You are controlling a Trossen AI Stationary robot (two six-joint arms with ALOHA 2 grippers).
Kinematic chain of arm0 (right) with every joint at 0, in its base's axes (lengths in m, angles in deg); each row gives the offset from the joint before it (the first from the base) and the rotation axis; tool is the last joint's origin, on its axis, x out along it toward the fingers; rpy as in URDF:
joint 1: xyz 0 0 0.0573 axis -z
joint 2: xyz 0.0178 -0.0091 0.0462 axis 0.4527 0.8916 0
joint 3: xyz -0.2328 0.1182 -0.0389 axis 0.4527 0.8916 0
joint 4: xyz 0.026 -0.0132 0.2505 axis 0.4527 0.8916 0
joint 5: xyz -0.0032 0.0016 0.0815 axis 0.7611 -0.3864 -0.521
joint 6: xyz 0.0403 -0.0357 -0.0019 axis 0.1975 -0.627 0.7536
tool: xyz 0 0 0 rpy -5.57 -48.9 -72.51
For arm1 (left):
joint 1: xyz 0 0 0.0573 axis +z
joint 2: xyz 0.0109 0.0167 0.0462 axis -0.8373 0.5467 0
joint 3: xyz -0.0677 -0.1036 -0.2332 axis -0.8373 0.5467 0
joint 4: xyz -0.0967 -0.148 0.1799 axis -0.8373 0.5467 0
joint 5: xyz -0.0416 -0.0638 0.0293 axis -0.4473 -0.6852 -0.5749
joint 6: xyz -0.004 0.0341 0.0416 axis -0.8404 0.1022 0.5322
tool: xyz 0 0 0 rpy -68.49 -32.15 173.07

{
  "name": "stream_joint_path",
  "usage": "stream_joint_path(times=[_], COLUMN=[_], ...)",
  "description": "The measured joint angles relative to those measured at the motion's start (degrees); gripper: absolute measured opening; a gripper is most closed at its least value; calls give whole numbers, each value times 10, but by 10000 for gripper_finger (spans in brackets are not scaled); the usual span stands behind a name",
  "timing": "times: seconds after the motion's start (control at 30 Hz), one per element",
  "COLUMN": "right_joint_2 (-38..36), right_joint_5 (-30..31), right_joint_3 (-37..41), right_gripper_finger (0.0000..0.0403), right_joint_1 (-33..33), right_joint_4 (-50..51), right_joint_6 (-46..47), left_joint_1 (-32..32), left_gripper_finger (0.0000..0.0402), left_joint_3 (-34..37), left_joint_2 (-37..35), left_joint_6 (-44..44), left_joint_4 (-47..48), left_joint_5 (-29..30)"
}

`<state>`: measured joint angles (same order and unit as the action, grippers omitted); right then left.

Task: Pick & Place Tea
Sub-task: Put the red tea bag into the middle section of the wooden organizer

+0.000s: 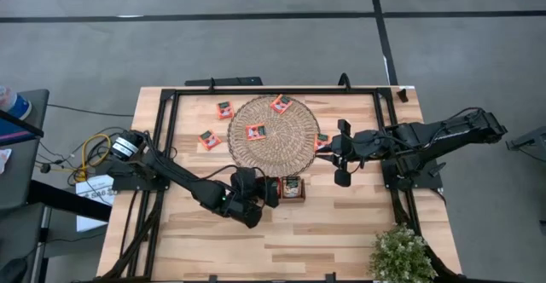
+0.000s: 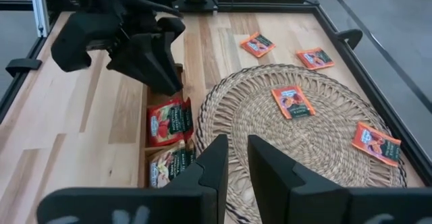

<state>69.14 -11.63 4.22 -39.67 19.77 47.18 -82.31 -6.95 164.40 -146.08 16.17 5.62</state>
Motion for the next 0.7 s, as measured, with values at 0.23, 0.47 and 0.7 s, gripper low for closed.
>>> stream_joint_path(times=[0.23,0.47,0.7], right_joint_2=[0,0,0], right_joint_5=[0,0,0], right_joint_3=[0,0,0], right_gripper_finger=[49,49,49], right_joint_1=[0,0,0], right_joint_4=[-4,-10,-14], right_joint_6=[0,4,5], left_joint_1=[7,39,77], left_gripper_finger=[86,86,86], left_joint_3=[0,0,0], left_joint_2=[-5,-3,-2], left_joint_6=[21,87,132], left_joint_4=[-3,-4,50], left_joint_5=[-117,-177,-297])
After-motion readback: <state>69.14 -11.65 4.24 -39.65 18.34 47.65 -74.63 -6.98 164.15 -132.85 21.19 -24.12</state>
